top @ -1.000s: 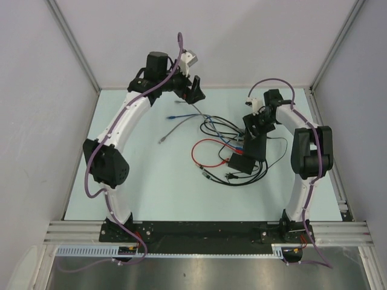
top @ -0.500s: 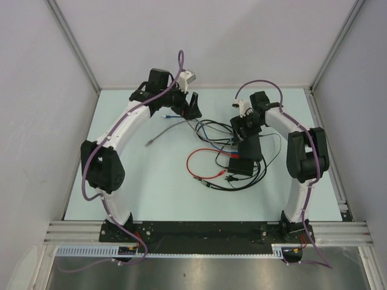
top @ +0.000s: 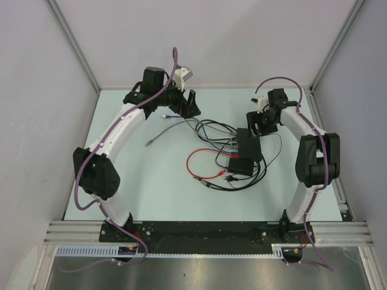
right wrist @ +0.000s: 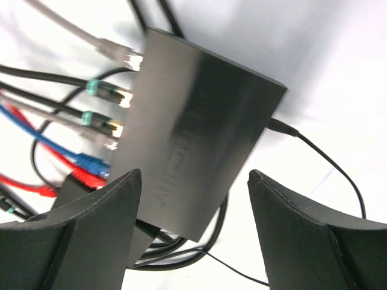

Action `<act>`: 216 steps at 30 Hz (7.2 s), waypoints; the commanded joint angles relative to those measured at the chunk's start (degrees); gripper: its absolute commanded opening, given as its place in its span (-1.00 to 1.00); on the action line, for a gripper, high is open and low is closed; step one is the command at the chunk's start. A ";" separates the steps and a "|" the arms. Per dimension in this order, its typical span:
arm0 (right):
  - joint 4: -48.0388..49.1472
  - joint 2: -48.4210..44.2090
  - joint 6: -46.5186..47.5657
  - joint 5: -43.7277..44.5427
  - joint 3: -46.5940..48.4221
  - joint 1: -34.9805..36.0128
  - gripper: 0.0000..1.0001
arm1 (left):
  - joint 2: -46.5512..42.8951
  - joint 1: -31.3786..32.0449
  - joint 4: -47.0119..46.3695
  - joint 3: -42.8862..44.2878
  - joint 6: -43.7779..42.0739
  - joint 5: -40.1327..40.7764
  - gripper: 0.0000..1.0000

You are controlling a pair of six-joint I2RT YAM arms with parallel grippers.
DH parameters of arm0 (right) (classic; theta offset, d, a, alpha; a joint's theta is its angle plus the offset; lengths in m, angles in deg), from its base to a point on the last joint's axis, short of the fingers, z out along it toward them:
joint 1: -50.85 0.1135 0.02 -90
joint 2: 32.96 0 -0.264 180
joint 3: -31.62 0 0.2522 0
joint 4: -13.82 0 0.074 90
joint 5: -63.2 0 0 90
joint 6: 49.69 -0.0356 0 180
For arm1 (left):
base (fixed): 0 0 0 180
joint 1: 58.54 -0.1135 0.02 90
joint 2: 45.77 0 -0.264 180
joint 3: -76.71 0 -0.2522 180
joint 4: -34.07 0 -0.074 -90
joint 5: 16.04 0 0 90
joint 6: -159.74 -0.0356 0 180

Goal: Pull the plug from the switch port

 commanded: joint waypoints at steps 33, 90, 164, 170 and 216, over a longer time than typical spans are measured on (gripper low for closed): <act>-13.27 -3.04 4.33 -7.19 2.63 10.13 0.61 | 1.83 0.15 -1.90 -3.33 1.38 1.16 0.99; 5.94 -0.15 62.09 -9.41 -7.55 4.77 -0.07 | 40.41 9.38 -5.67 12.85 12.28 -15.36 -0.53; 11.23 9.16 59.26 3.60 -7.46 8.20 -1.00 | 42.88 8.85 -5.33 16.63 11.94 -16.42 -1.00; 4.56 8.73 62.09 0.62 -7.46 8.63 -1.00 | 42.79 8.85 -5.15 16.63 11.76 -16.51 -1.00; 1.01 10.14 53.73 -6.69 -1.39 12.32 -0.88 | 43.32 8.94 -5.50 16.98 11.58 -17.74 -1.00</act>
